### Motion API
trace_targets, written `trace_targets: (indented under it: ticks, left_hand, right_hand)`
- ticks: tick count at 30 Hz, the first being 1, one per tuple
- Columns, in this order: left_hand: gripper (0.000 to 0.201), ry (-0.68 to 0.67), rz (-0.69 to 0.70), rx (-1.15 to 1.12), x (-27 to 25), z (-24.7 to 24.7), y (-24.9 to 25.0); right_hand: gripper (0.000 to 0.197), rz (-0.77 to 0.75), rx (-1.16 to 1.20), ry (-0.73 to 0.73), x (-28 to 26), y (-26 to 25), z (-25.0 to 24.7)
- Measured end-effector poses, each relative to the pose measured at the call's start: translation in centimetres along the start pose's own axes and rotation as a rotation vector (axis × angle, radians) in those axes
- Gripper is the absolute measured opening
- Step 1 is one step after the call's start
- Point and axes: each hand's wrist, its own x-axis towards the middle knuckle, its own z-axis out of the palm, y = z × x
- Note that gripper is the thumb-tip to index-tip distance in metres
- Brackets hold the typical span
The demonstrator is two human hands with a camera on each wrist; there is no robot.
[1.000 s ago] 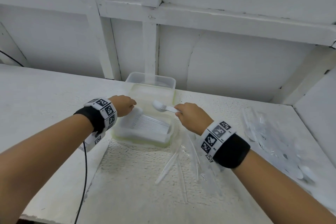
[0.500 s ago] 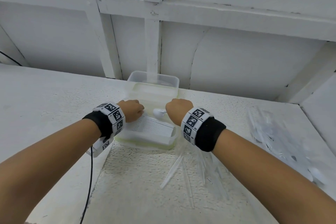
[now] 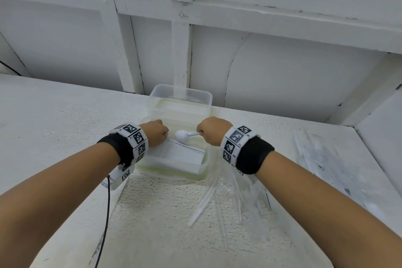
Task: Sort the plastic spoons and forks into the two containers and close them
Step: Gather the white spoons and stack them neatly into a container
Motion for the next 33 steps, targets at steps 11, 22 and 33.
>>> trace_targets:
  ticks: [11, 22, 33]
  left_hand:
    - [0.03, 0.02, -0.03, -0.007, 0.1, 0.2, 0.7]
    - [0.035, 0.08, -0.045, -0.028, 0.2, 0.3, 0.0]
    - [0.04, -0.021, 0.075, -0.009, -0.6, 0.0, -0.3]
  right_hand:
    - [0.021, -0.017, -0.064, 0.027, -0.1, 0.1, 0.6]
    - [0.019, -0.031, -0.056, 0.026, 0.3, 0.3, 0.8]
    - [0.02, -0.012, 0.031, 0.014, 0.7, 0.6, 1.4]
